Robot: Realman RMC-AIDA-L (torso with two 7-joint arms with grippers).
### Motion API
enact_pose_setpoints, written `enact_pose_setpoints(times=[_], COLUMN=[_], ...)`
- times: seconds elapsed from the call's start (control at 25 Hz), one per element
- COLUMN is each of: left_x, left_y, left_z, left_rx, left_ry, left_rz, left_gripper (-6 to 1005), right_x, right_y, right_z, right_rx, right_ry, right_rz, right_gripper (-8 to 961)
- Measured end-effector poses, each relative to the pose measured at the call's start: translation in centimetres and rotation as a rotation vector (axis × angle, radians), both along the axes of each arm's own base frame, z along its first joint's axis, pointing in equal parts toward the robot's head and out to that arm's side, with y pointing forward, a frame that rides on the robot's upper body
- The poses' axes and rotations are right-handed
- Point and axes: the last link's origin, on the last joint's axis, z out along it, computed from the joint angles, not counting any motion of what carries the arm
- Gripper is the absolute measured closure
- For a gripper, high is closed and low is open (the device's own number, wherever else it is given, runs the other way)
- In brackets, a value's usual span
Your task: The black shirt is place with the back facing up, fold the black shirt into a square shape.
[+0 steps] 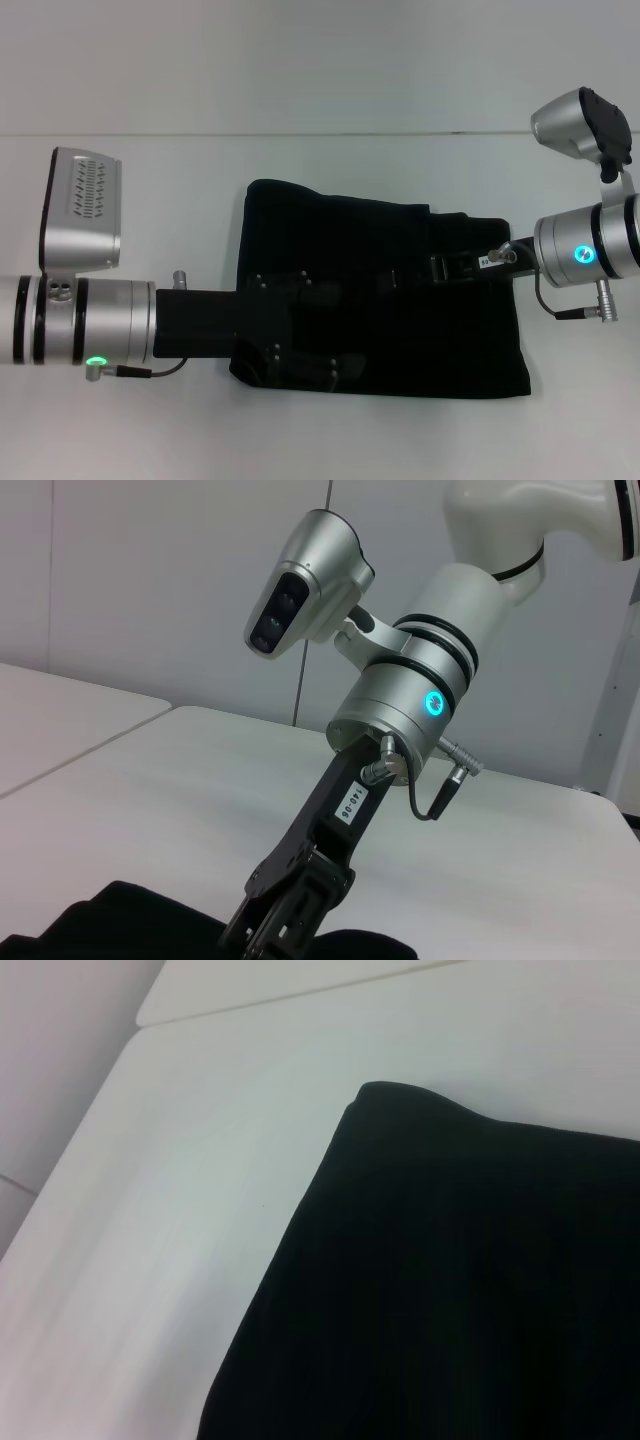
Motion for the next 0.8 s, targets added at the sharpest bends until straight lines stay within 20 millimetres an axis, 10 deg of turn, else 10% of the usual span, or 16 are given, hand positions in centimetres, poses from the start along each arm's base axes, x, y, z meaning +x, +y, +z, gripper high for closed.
enact_pose_setpoints(times=[0.8], left_x=[0.0], left_y=[0.0], left_z=[0.0], left_rx=[0.001], left_ry=[-0.009], left_rz=[0.003], left_gripper=[65], right_x=[1.6], right_y=[-0.4], right_z=[0.1], right_rx=[0.020], right_ry=[-0.022], right_rz=[-0.034], right_gripper=[329])
